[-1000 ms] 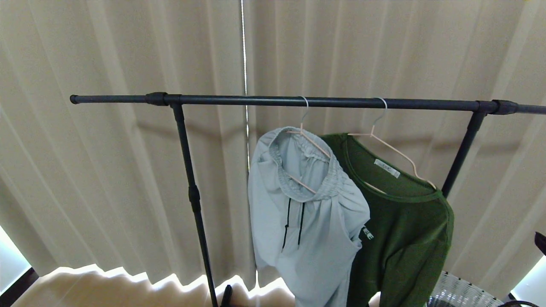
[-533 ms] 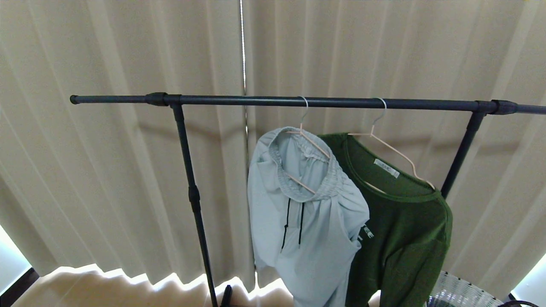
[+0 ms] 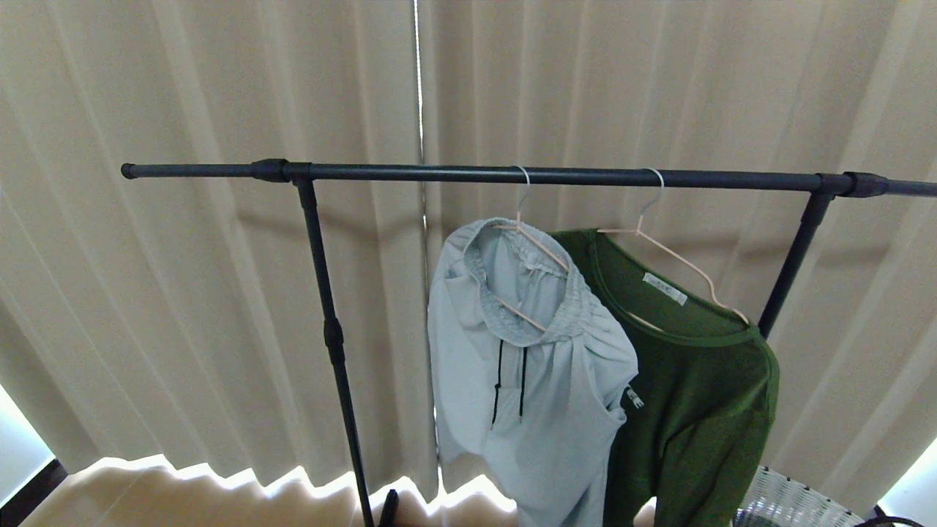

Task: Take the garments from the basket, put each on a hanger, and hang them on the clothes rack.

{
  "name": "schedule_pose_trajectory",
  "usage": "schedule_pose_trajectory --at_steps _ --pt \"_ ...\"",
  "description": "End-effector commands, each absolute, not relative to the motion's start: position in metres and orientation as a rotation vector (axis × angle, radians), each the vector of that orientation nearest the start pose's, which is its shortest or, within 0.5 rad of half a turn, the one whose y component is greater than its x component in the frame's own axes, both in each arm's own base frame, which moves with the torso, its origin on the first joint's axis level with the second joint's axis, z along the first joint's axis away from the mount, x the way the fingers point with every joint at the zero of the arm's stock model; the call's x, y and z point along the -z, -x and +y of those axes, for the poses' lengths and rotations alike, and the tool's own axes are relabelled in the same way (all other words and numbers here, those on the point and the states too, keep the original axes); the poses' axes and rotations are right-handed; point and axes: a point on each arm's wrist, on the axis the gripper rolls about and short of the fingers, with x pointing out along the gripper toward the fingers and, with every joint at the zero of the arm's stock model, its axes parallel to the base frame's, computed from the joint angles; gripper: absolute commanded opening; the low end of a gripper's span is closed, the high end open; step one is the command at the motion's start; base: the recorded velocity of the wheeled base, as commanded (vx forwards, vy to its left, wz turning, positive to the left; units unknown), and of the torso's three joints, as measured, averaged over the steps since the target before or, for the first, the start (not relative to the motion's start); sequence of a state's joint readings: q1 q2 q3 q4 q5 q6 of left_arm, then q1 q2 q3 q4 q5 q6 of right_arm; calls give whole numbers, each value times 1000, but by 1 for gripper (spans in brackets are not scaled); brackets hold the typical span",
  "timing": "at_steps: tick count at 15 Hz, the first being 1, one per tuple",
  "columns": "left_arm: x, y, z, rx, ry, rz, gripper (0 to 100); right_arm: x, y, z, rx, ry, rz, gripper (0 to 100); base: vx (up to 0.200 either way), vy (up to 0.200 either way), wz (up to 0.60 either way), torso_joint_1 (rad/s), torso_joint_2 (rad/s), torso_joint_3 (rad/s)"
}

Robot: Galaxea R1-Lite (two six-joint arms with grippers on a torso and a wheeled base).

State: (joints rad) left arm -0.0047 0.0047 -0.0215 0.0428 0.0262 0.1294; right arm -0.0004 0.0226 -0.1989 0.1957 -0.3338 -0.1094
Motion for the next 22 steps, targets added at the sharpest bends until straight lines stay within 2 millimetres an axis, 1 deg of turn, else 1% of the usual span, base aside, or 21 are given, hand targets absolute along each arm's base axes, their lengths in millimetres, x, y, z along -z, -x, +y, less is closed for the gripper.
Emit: schedule_pose_trajectory --at_steps 1,2,3,5,6,7,22 --pt "-76 24 1 -18 -128 26 100 -89 29 -6 286 108 -4 100 0 0 0 0 0 0" --pt "-76 24 1 -18 -125 26 100 -83 24 -5 226 101 -60 100 0 0 0 0 0 0" --pt "-76 24 1 -22 -112 26 100 -80 23 -4 183 97 -37 100 0 0 0 0 0 0" --pt "-76 24 1 -21 -30 28 100 -77 23 -3 123 53 -9 100 0 0 0 0 0 0" --pt "-75 24 1 -28 9 26 100 -75 23 -1 31 8 0 100 0 0 0 0 0 0" --pt "-75 24 1 -25 0 26 100 -74 23 1 -17 8 14 100 0 0 0 0 0 0" --pt "-76 24 1 -25 3 23 100 -75 23 0 -15 6 6 100 0 0 0 0 0 0"
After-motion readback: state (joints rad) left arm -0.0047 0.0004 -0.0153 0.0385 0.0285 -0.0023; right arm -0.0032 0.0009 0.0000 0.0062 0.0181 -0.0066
